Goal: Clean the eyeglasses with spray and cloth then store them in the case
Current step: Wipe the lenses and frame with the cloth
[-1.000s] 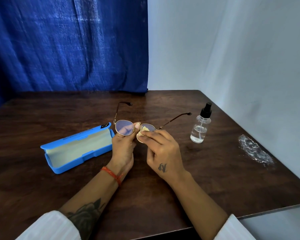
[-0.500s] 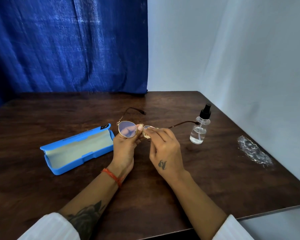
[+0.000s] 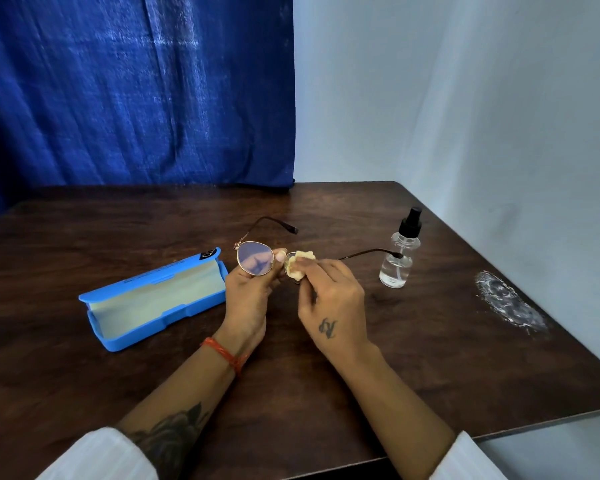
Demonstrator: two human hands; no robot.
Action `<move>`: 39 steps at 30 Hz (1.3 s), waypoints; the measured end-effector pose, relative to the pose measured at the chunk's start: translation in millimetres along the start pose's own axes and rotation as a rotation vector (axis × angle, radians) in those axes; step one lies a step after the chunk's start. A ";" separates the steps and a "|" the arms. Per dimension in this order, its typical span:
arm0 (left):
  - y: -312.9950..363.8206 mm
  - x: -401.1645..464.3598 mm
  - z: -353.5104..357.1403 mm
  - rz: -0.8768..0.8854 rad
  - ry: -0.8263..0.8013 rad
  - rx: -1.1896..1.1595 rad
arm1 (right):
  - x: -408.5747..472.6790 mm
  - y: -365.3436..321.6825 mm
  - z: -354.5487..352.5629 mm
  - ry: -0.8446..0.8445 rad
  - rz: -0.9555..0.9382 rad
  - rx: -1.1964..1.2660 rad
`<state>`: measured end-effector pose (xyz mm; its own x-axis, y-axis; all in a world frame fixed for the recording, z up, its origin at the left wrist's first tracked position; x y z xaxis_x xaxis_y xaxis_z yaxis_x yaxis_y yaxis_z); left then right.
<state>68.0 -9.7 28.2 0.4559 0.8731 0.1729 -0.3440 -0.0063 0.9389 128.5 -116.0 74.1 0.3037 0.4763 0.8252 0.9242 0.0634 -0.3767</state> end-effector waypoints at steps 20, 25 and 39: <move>-2.4 -0.2 1.2 -0.013 -0.011 0.058 | 2.6 4.6 5.6 -0.062 0.023 -0.036; -3.1 2.1 -3.4 -0.021 0.033 0.081 | 0.0 5.0 5.1 -0.102 0.032 -0.133; -2.2 1.1 -3.0 -0.042 0.038 0.074 | -1.2 5.3 3.9 -0.071 0.038 -0.097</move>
<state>66.8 -7.3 25.5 0.4369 0.8912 0.1224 -0.2626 -0.0038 0.9649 132.2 -112.8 69.5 0.3251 0.5378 0.7779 0.9314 -0.0396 -0.3619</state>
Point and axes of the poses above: each hand's wrist, its own x-axis towards the middle knuckle, its own z-axis out of the palm, y = z × x, the point moved 6 cm from there along x, towards the middle knuckle, and after that the axes turned 6 degrees about x, right-handed, at the moved point
